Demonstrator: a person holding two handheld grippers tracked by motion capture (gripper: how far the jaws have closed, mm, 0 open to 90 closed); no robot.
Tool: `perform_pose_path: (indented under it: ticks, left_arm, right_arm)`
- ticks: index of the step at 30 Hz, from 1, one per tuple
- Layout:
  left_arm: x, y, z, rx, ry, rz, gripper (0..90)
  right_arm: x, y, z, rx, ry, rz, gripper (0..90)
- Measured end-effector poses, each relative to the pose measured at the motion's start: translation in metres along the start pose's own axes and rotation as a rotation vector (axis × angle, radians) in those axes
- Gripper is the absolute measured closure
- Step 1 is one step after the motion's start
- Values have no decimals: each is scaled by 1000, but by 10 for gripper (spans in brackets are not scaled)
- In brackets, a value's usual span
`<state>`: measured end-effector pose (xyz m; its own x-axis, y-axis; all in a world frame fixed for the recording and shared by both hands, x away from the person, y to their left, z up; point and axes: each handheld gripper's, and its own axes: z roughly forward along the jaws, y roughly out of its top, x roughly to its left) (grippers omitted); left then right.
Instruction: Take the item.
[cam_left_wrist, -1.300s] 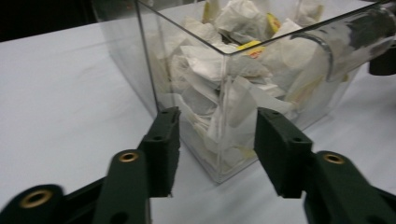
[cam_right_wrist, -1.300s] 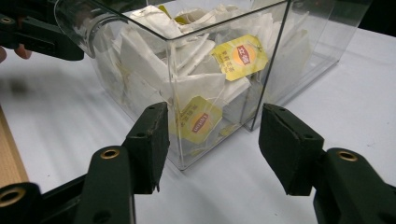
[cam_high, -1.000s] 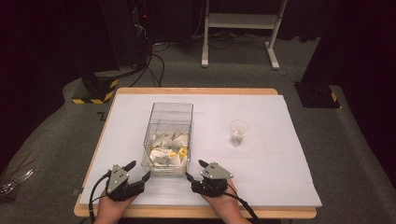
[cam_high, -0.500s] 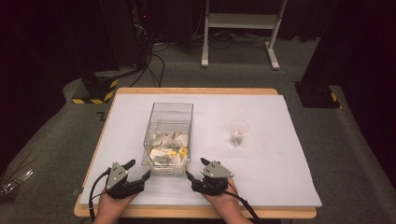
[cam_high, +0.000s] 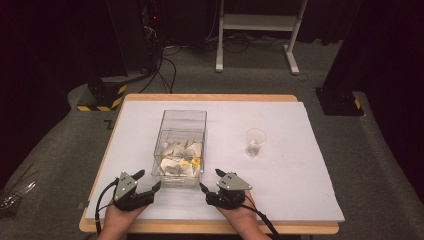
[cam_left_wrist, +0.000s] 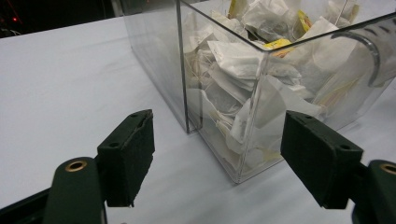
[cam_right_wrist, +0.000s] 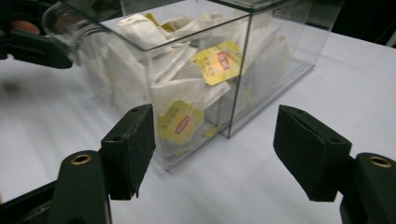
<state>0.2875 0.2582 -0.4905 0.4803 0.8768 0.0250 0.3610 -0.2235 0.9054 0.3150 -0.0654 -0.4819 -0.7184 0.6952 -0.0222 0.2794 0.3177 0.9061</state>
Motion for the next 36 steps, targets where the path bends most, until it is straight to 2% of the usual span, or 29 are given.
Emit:
perform_pose_path:
  ticks: [4, 8, 12, 18, 26, 36]
  left_arm:
    - [0, -1, 0, -3, 2, -4, 264]
    - [0, 0, 0, -5, -1, -4, 264]
    - [0, 1, 1, -5, -7, -4, 263]
    - [3, 4, 5, 2, 6, 9, 267]
    - [10, 6, 16, 0, 7, -17, 260]
    - [13, 14, 29, 13, 30, -25, 258]
  right_arm:
    - [9, -1, -3, -9, 19, -20, 293]
    - [11, 0, 2, -4, 21, -21, 294]
    - [7, 3, 8, -4, 6, -6, 300]
    - [3, 8, 12, -7, -4, 1, 296]
    - [-6, 11, 17, -7, -22, 26, 297]
    - [-15, 18, 27, -2, -40, 45, 302]
